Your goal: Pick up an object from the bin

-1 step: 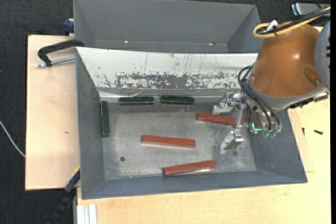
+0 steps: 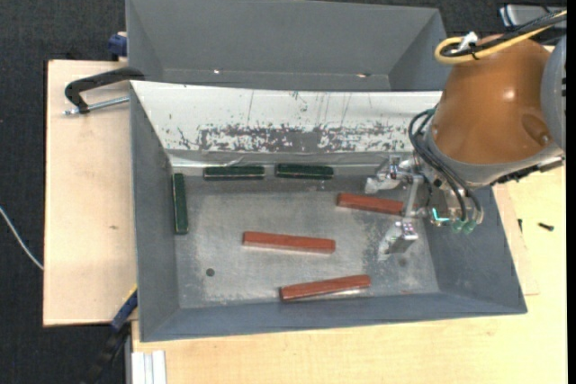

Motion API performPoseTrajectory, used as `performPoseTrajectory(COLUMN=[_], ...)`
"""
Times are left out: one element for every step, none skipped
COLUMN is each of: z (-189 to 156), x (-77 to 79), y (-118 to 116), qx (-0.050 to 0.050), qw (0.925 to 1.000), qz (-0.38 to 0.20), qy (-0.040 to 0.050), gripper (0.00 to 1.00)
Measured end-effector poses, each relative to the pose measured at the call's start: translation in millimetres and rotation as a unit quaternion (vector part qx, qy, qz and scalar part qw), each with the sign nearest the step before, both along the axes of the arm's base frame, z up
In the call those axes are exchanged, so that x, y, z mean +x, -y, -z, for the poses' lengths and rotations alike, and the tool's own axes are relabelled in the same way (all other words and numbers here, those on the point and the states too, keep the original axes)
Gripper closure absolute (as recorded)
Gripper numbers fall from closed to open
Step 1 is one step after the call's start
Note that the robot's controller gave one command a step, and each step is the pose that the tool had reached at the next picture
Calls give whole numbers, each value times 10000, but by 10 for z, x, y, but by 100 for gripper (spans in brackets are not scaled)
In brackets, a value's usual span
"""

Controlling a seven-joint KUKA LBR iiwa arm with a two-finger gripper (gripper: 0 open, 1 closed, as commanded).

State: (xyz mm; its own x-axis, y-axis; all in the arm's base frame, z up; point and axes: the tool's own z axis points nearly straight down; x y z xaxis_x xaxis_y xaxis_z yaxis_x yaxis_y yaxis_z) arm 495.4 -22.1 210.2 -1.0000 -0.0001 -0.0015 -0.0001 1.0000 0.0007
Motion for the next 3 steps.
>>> performPoseTrajectory(z=[512,1349,1348], x=[192,287,291], y=[154,350,350], qx=[-2,10,9], qw=[9999,9992,9992], qz=[-141,407,406], qy=[35,-64,-56], gripper=[0,100,100])
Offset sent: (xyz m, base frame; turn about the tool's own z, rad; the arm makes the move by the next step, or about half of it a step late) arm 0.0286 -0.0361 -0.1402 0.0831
